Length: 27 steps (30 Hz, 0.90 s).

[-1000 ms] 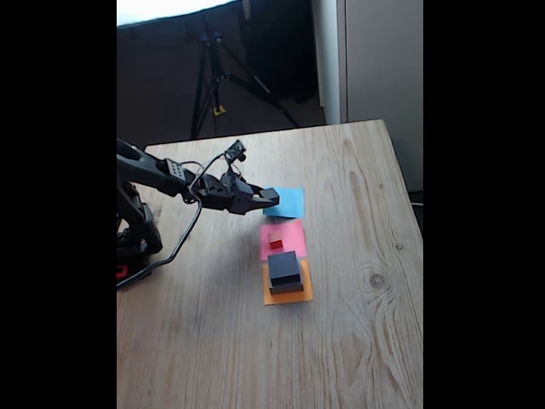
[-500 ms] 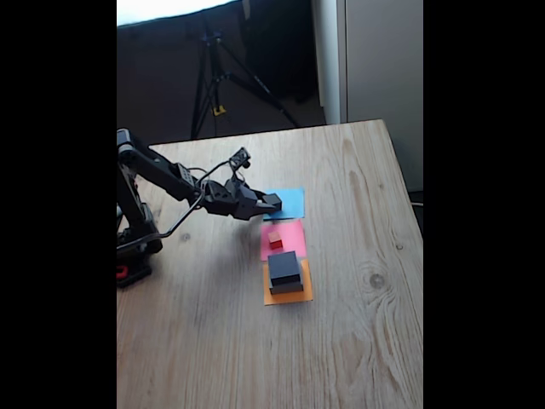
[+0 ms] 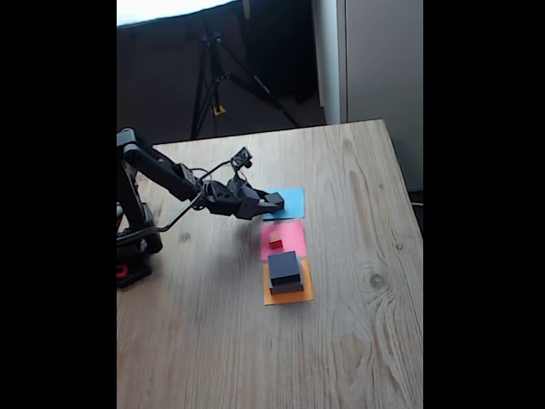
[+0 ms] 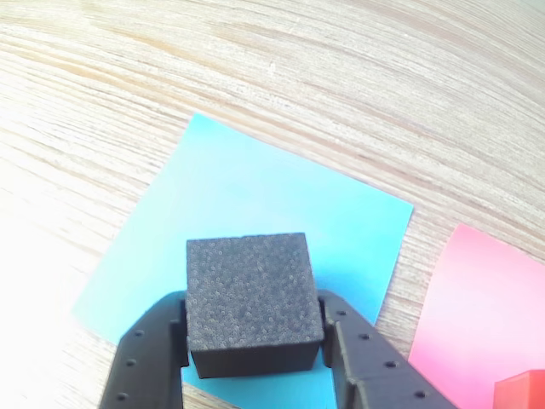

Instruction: Tower of hanoi

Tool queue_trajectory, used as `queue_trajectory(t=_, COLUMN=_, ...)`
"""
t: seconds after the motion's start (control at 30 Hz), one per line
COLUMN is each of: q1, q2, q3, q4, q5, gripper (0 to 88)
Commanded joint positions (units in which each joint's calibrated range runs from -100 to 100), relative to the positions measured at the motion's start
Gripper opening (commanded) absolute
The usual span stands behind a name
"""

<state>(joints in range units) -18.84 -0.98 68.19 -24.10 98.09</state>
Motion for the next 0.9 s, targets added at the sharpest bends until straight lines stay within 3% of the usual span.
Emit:
queue_trajectory(t=0.0, q1=-0.42, q2=0.0, q3=-1.64, q4=-1.68, q5=1.91, gripper=11.1)
queue_trajectory(t=0.3, q1=-0.17, q2=0.07, q3=-0.92, q4=-3.7, q5=1.91, gripper=22.1)
queue_trajectory(t=0.47, q1=-0.17, q2=-1.06, q3=-0.37, q4=-4.03, q5=1.41, gripper=23.9)
queue_trajectory(t=0.73, q1=-1.42, q2=-11.96, q3=0.45, q4=1.88, q5=-11.3, gripper=24.4)
queue_trajectory(t=0.87, q1=-1.93, q2=-19.91, q3=0.45, q4=9.73, q5=-14.14, gripper=19.2)
